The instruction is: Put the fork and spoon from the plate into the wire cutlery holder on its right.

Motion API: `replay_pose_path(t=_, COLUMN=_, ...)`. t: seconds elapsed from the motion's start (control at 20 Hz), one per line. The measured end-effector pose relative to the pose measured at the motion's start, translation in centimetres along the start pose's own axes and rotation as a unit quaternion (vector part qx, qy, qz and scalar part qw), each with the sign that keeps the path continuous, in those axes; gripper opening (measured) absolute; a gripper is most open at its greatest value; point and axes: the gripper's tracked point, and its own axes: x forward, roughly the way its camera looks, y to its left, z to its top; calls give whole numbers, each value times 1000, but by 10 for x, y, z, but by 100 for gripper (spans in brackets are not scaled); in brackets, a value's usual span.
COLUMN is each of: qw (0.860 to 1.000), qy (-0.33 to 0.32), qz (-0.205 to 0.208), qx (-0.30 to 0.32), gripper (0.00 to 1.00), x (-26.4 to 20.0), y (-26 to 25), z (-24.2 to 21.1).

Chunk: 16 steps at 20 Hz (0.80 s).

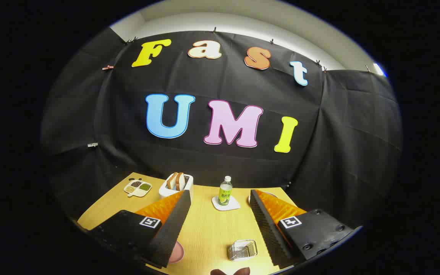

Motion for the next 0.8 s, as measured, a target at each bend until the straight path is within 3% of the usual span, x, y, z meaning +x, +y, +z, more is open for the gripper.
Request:
replay_pose_path(t=0.65, qw=1000, qy=4, qz=1, qx=0, gripper=97, x=6, y=3, z=-1)
replay_pose_path(t=0.8, qw=999, qy=29, qz=24, qx=0, gripper=97, x=8, y=16, z=-13)
